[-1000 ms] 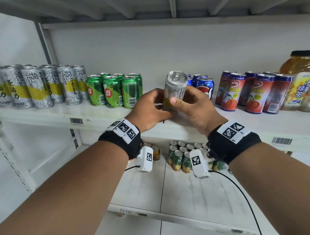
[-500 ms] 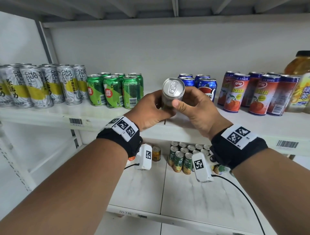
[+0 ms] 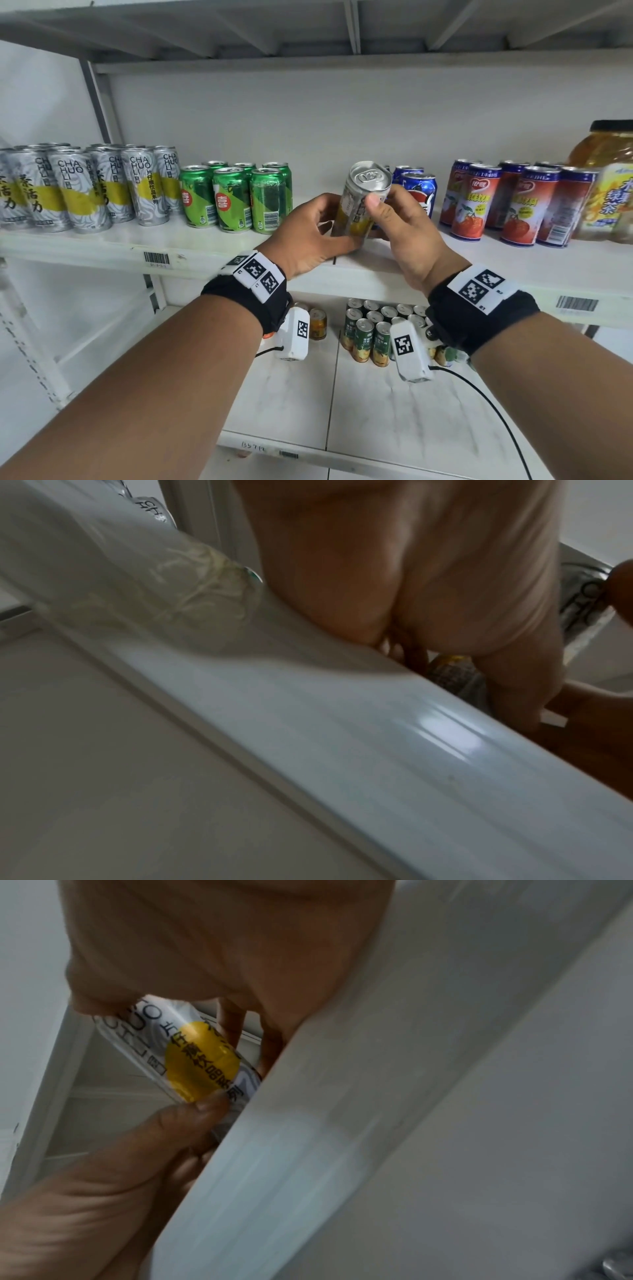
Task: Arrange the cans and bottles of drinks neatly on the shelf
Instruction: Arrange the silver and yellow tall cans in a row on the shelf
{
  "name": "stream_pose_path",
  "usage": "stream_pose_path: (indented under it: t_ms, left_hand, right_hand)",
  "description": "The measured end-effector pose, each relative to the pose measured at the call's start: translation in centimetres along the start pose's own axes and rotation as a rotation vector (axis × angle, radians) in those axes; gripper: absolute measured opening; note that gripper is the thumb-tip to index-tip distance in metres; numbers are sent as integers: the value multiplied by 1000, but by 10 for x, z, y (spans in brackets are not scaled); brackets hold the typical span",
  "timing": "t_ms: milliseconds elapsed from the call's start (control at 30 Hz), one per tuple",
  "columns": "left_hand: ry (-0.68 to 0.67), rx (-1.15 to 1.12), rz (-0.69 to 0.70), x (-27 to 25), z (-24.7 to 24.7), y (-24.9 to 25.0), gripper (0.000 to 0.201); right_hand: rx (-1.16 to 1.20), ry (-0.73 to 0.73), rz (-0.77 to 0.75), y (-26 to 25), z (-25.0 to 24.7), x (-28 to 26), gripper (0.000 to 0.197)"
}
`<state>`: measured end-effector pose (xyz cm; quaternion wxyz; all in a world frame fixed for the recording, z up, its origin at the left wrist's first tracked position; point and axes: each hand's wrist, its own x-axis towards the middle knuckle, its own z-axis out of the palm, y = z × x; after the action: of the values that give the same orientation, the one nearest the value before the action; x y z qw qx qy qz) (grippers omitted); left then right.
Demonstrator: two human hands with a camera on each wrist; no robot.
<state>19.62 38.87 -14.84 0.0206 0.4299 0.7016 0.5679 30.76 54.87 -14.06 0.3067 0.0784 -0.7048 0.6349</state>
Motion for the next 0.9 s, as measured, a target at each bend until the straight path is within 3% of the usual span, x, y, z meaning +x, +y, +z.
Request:
stream_pose_path:
  t_ms: [300, 400, 567, 733, 900]
  left_hand:
    - [4, -18, -6, 0, 0, 1, 59]
    - [12, -94, -40, 0, -2, -1, 64]
    - [-8, -239, -101, -1, -1, 1, 46]
    - [32, -255, -126, -3, 0, 7, 24]
    - [108, -310, -153, -4, 0, 9, 30]
  right_hand:
    - [44, -61, 9, -2, -2, -1, 55]
    - [34, -57, 48, -4, -1, 0, 47]
    - [-15, -53, 97, 1, -4, 3, 27]
    - [42, -63, 166, 0, -4, 7, 30]
    - [-30, -148, 152, 1, -3, 5, 26]
